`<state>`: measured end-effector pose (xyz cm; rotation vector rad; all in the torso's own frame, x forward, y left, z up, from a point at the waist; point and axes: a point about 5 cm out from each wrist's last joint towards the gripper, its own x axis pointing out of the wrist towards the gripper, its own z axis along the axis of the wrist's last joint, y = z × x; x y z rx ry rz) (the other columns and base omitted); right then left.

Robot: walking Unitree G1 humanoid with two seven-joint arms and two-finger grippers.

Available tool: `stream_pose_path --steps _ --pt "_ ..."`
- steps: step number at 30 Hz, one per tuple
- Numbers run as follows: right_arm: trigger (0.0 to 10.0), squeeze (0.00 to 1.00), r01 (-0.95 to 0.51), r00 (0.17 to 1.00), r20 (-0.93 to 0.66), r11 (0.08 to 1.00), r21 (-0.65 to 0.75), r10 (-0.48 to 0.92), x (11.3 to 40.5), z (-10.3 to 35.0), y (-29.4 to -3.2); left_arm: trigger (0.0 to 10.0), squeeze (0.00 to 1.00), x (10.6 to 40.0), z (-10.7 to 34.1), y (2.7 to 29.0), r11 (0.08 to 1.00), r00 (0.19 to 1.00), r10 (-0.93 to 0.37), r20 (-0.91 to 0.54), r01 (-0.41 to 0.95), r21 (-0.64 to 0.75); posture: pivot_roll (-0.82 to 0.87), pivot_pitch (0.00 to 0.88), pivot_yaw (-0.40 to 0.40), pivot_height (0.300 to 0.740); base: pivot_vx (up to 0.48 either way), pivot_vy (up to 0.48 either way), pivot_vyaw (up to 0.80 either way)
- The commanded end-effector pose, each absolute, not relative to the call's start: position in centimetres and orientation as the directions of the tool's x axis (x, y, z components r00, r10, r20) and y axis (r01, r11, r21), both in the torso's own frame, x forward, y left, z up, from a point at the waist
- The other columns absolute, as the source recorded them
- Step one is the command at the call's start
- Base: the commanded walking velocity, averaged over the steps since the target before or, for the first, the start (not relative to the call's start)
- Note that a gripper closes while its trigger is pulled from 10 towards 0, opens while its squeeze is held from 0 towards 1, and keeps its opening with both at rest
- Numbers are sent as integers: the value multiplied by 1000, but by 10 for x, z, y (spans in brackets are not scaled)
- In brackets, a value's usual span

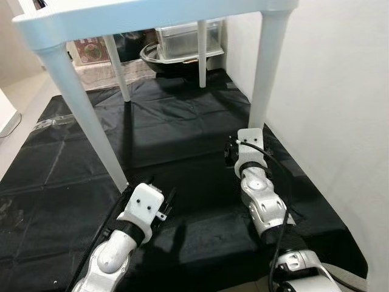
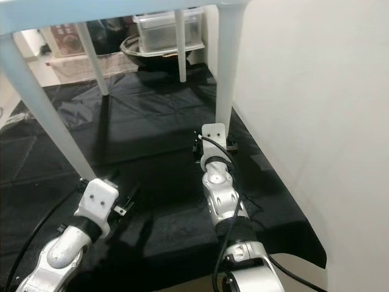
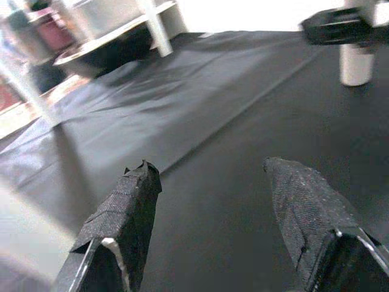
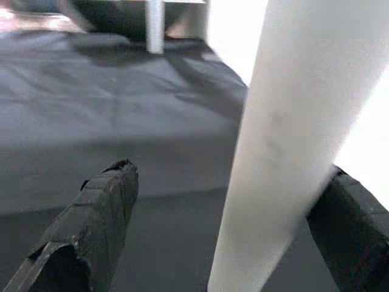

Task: Building children table

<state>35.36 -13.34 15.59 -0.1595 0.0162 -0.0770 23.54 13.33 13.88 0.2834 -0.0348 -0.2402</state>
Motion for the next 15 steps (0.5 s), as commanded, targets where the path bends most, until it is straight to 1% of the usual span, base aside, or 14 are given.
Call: stream_pose_path --steps 1,2,4,6,7,9,10,14,15 --pt "10000 0 47 999 3 988 -147 -47 353 160 -128 10000 0 235 139 136 935 975 -222 0 212 286 -19 34 57 740 0 0 0" --pt "10000 0 -5 1000 19 990 -143 8 344 158 -130 10000 0 231 135 136 945 980 -199 -4 193 265 -36 27 62 740 0 0 0" --pt "10000 0 -20 1000 21 990 -143 23 343 157 -129 10000 0 231 134 136 947 981 -194 -6 189 259 -36 27 62 740 0 0 0" --pt "10000 0 -109 994 10 988 -106 111 324 144 -125 10000 0 222 128 138 973 991 -136 -12 136 188 -44 21 65 740 0 0 0" --pt "10000 0 -109 994 10 988 -106 111 324 144 -125 10000 0 222 128 138 973 991 -136 -12 136 188 -44 21 65 740 0 0 0" --pt "10000 0 -178 984 1 982 -70 178 311 138 -120 10000 0 217 126 137 982 995 -101 -9 101 162 -55 11 57 740 0 0 0" --pt "10000 0 -178 984 1 982 -70 178 311 138 -120 10000 0 217 126 137 982 995 -101 -9 101 162 -55 11 57 740 0 0 0" --pt "10000 0 -269 963 5 963 -23 269 297 134 -110 10000 0 209 120 139 995 999 -38 -20 40 92 -64 0 58 740 0 0 0" --pt "10000 0 -269 963 5 963 -23 269 297 134 -110 10000 0 209 120 139 995 999 -38 -20 40 92 -64 0 58 740 0 0 0"
